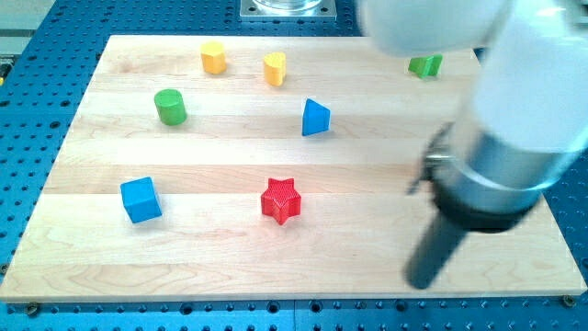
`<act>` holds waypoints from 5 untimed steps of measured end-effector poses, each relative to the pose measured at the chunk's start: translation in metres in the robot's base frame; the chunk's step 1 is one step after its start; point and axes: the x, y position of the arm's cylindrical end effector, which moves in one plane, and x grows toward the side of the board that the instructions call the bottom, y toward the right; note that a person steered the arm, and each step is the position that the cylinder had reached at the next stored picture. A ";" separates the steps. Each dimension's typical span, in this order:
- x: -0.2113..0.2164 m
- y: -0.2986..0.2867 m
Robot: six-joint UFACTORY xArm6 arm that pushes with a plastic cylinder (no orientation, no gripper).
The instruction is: Move the red star left to hexagon
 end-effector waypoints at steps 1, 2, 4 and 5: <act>-0.002 -0.071; 0.004 -0.070; -0.086 -0.156; -0.062 -0.109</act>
